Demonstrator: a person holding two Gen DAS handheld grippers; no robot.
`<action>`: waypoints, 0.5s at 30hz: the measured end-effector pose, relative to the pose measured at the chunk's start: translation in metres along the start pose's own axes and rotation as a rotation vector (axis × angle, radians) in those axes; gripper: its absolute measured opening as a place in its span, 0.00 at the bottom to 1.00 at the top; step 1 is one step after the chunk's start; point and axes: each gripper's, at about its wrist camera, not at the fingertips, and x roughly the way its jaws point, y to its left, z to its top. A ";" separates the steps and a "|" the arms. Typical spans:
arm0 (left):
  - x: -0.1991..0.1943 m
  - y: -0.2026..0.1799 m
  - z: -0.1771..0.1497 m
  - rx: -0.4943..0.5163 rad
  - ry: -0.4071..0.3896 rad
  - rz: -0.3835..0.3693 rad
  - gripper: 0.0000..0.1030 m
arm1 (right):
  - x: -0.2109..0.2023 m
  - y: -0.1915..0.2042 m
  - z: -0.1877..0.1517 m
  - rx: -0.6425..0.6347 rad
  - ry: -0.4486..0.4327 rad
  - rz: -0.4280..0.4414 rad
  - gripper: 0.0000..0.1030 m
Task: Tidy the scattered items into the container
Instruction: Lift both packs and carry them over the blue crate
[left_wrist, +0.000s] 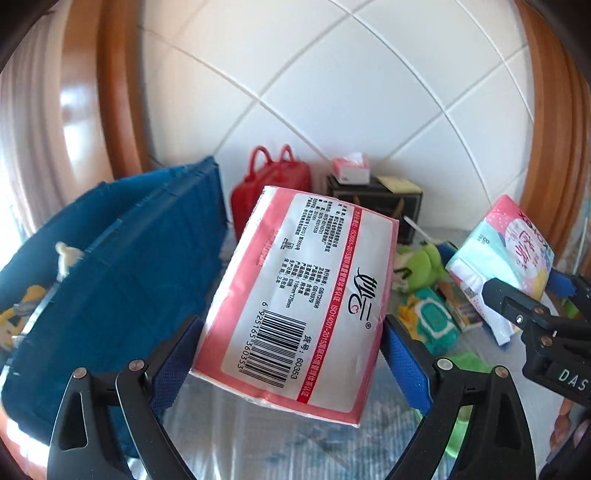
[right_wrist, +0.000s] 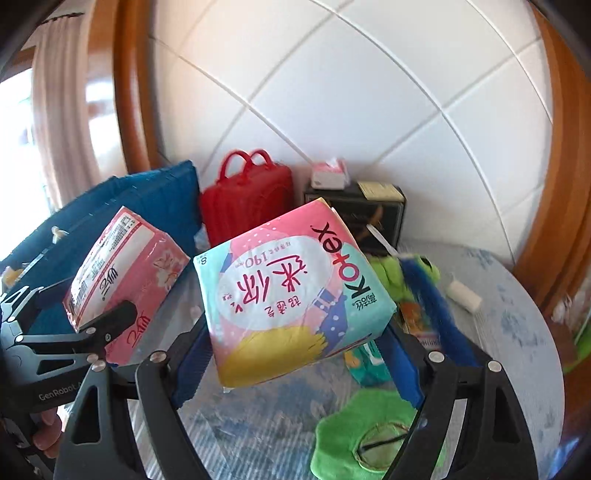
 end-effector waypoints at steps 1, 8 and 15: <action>-0.007 0.006 0.002 -0.012 -0.009 0.017 0.92 | -0.004 0.005 0.005 -0.010 -0.017 0.013 0.81; -0.047 0.068 0.020 -0.088 -0.096 0.125 0.92 | -0.019 0.056 0.040 -0.086 -0.094 0.112 0.81; -0.075 0.164 0.031 -0.133 -0.149 0.237 0.92 | -0.018 0.143 0.068 -0.132 -0.161 0.219 0.81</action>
